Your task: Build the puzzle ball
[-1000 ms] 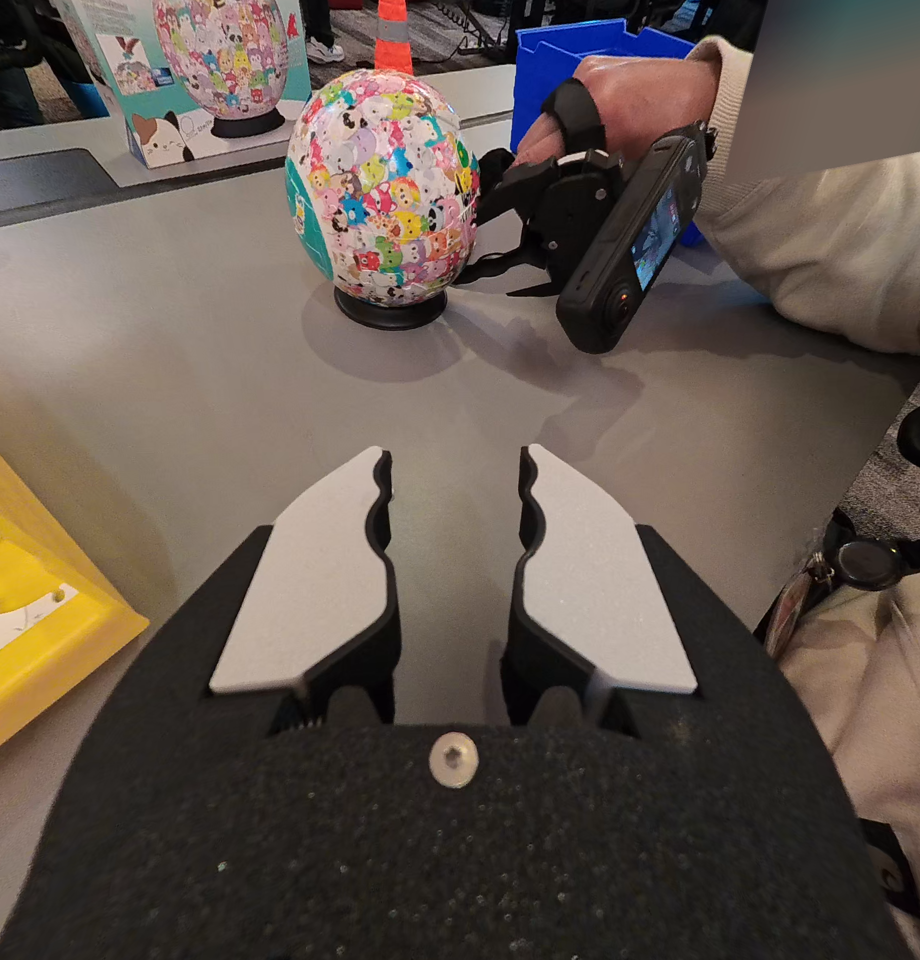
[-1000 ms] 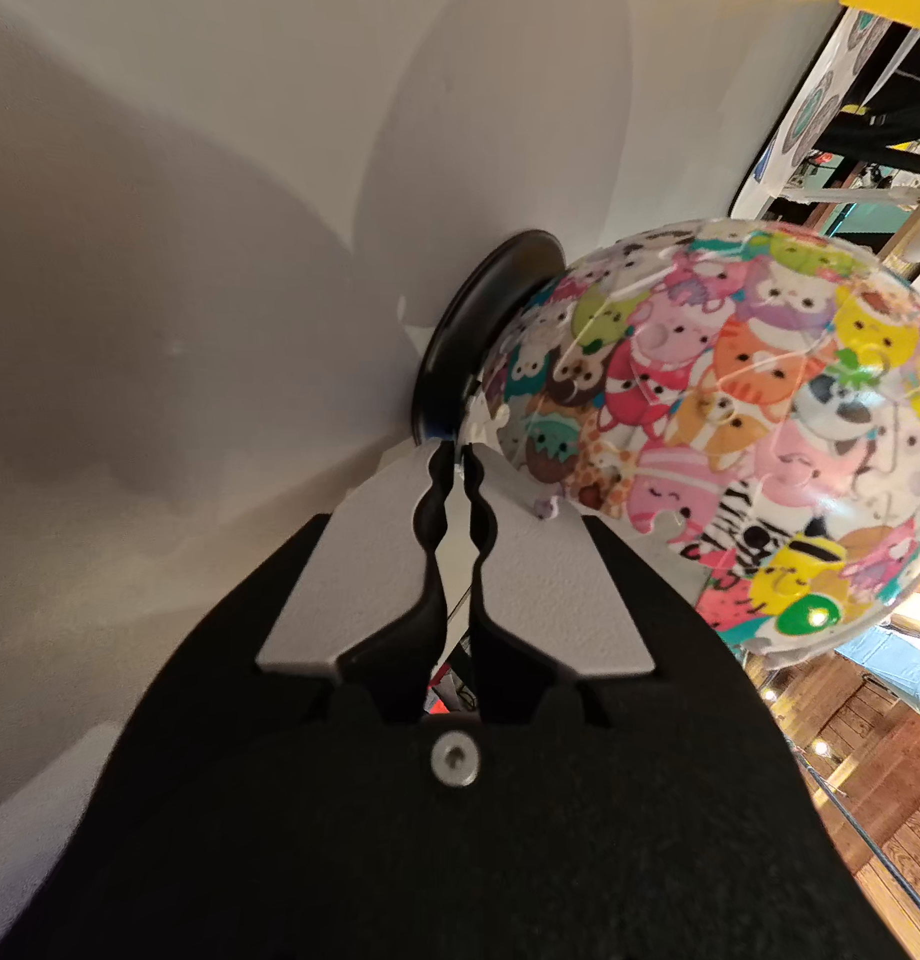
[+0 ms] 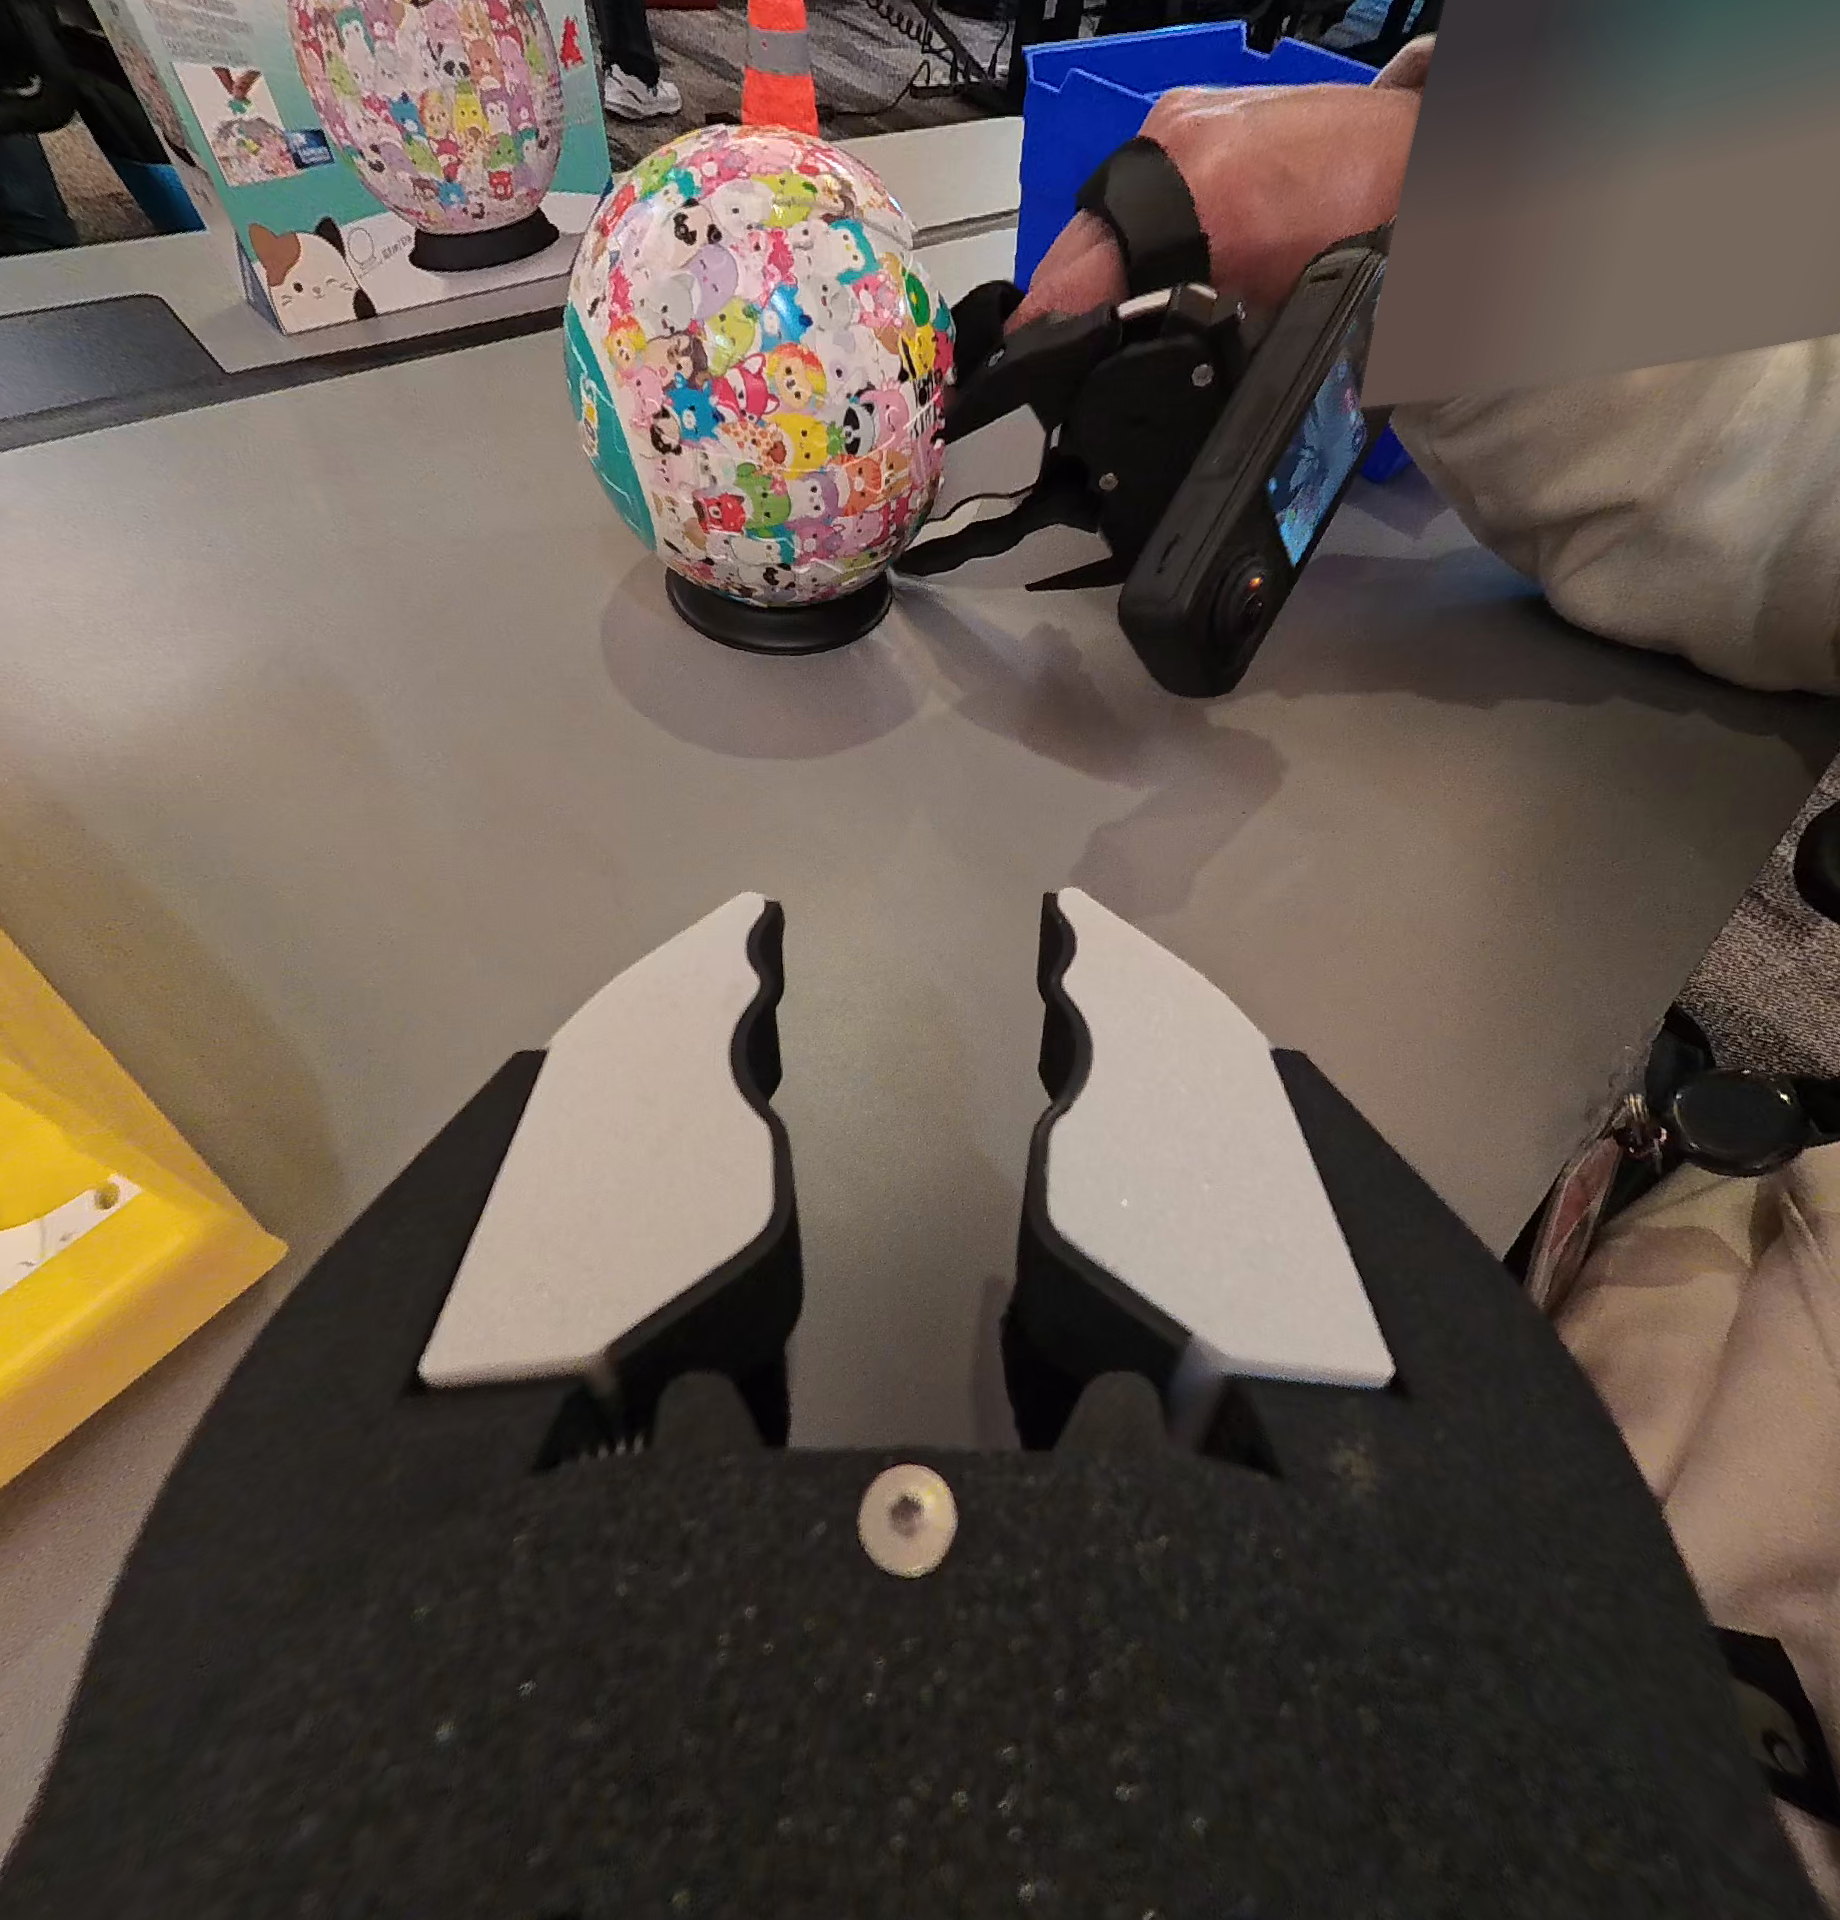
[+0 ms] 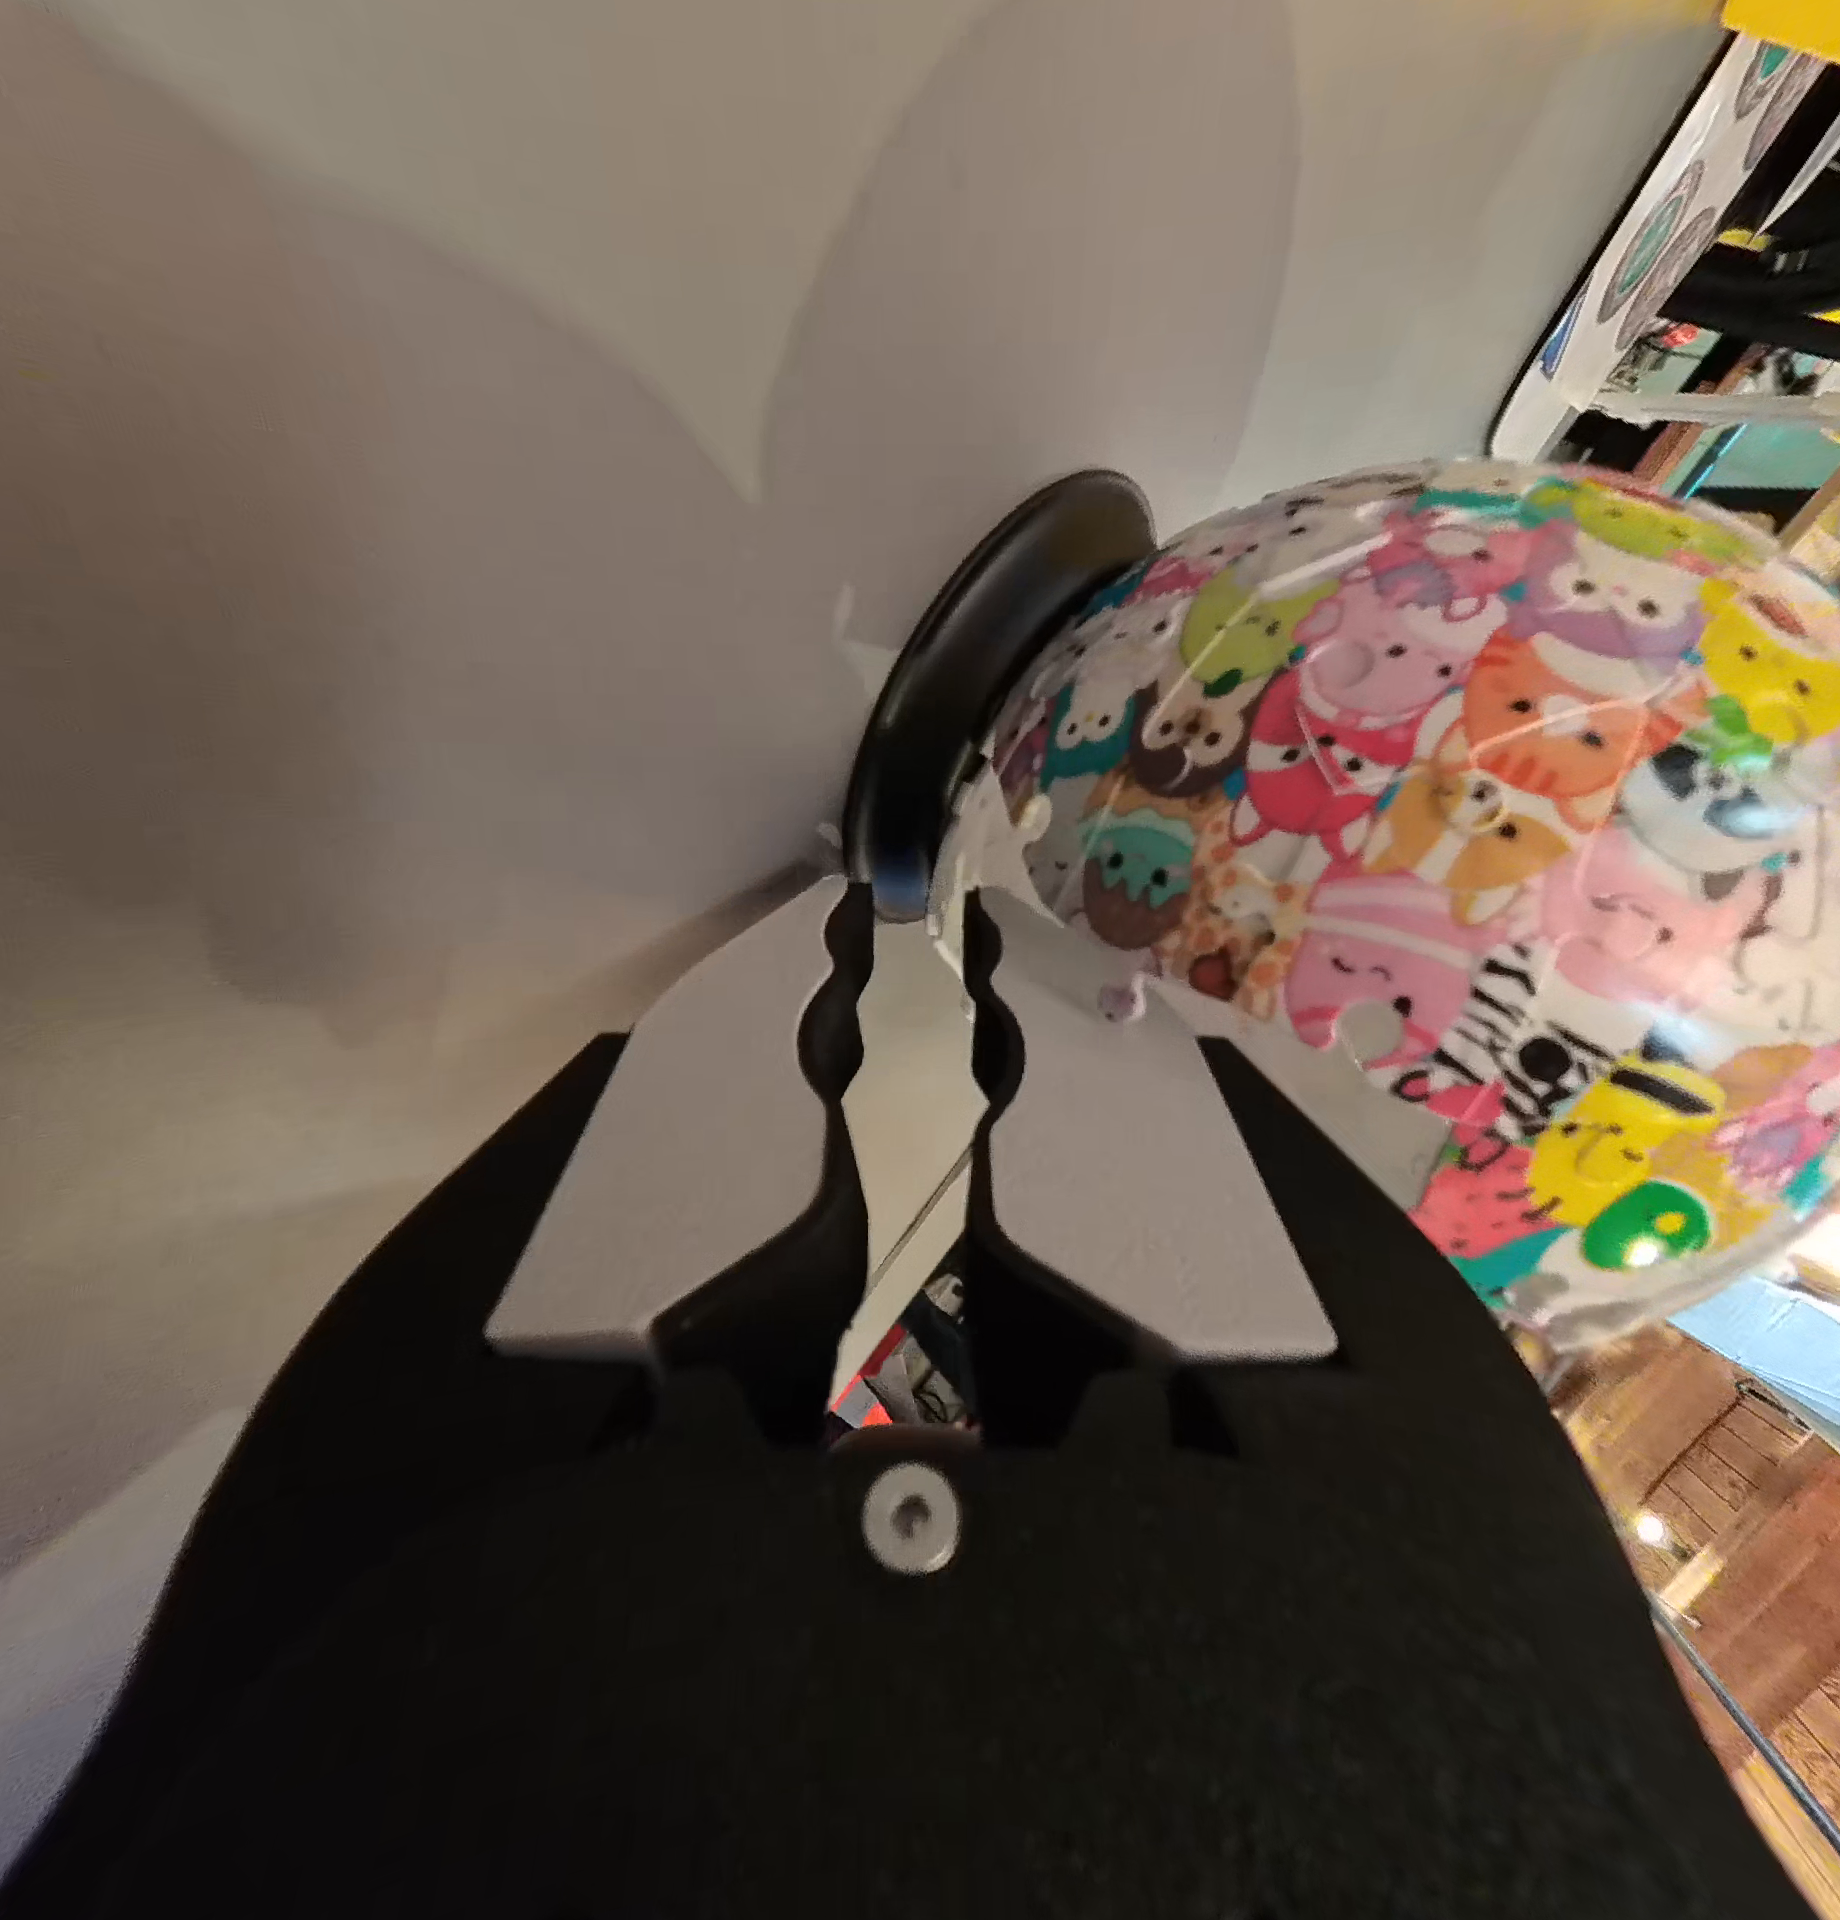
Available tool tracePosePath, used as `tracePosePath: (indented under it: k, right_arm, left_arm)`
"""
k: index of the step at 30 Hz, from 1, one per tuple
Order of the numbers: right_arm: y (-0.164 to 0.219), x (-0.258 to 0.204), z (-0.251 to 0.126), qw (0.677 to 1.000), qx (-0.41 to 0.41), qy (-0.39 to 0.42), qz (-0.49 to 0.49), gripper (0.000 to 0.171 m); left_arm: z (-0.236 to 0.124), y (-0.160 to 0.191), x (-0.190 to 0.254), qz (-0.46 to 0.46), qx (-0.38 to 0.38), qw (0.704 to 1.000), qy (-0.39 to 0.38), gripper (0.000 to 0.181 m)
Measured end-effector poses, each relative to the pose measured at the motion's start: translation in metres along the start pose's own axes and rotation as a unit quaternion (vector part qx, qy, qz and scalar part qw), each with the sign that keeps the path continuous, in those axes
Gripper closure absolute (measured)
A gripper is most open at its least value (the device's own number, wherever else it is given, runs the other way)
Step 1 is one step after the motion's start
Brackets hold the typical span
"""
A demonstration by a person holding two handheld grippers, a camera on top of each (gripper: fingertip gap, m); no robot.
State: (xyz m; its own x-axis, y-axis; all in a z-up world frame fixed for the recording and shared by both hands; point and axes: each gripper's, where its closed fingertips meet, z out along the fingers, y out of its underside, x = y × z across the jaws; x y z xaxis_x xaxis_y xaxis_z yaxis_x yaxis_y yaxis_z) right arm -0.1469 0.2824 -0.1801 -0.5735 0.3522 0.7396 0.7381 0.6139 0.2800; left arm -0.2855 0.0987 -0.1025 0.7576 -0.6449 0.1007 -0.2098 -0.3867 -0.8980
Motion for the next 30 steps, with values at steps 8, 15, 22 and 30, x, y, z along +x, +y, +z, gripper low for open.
tracePosePath:
  k: [8,15,22,30]
  right_arm:
    - [0.017,0.000,-0.030,0.988,0.100,0.000,0.118,0.141]
    - [0.010,0.031,-0.065,0.910,0.260,0.042,0.321,0.167]
    - [0.016,0.003,-0.054,0.855,0.267,-0.012,0.445,0.171]
    - [0.017,0.023,-0.031,0.692,0.349,-0.110,0.622,0.171]
  left_arm:
    - [-0.005,-0.002,-0.004,-0.006,0.007,1.000,-0.002,0.135]
    - [-0.009,-0.001,-0.006,-0.012,0.010,1.000,-0.006,0.135]
    - [-0.021,-0.006,-0.007,-0.023,0.026,0.999,-0.012,0.135]
    - [-0.054,-0.004,0.013,-0.024,0.036,0.998,-0.038,0.135]
